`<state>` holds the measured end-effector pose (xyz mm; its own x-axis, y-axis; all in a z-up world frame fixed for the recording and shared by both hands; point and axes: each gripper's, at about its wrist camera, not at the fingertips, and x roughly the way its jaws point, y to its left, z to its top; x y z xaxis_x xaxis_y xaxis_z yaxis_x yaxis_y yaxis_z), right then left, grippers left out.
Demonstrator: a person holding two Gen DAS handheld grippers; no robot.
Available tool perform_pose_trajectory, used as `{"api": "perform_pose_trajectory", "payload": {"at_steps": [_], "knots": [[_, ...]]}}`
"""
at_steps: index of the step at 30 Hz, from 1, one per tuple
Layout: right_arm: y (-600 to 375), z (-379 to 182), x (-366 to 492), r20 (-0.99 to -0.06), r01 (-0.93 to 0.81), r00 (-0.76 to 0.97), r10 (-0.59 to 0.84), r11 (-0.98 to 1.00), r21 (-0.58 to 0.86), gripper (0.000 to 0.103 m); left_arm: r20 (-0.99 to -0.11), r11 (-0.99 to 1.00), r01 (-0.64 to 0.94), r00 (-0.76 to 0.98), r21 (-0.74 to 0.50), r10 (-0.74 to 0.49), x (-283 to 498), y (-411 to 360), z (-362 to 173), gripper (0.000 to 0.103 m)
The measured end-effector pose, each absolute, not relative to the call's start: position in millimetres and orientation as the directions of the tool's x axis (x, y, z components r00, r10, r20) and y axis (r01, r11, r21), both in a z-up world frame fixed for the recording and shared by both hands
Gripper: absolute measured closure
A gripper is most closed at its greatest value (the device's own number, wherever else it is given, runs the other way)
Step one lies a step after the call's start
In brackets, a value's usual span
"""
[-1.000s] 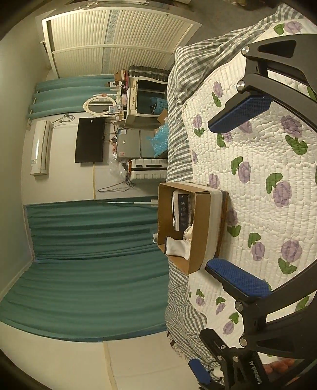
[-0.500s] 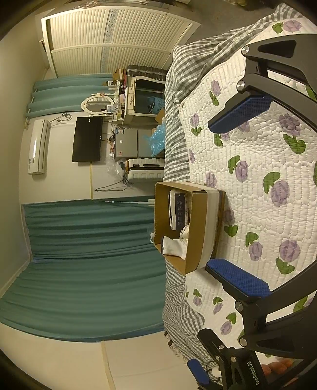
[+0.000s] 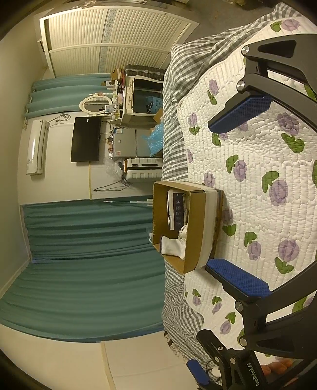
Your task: Organize soft objects
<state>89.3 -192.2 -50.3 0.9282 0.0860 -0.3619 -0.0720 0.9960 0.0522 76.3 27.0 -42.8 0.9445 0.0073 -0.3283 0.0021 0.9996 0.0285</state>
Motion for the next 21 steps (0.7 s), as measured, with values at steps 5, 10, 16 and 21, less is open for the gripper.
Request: {"api": "perform_pose_trajectory", "payload": {"at_steps": [5, 10, 16, 21], "knots": [[-192.1, -50.9, 89.6, -0.365, -0.073, 0.927, 0.087, 0.996, 0.051, 0.0, -0.328, 1.0, 0.004, 0.945, 0.03, 0.006, 76.0, 27.0, -42.9, 0.0], [-192.2, -51.2, 89.4, -0.364, -0.073, 0.927, 0.087, 0.996, 0.052, 0.0, -0.328, 1.0, 0.0, 0.945, 0.029, 0.009, 76.1, 26.7, -42.8, 0.0], [-191.4, -52.0, 90.0, -0.364, -0.074, 0.927, 0.088, 0.996, 0.051, 0.0, -0.329, 1.0, 0.002, 0.944, 0.029, 0.007, 75.8, 27.6, -42.7, 0.0], [-191.5, -51.9, 90.0, -0.366, -0.075, 0.926, 0.089, 0.996, 0.053, 0.0, -0.329, 1.0, 0.001, 0.944, 0.029, 0.009, 76.1, 27.4, -42.6, 0.0]]}}
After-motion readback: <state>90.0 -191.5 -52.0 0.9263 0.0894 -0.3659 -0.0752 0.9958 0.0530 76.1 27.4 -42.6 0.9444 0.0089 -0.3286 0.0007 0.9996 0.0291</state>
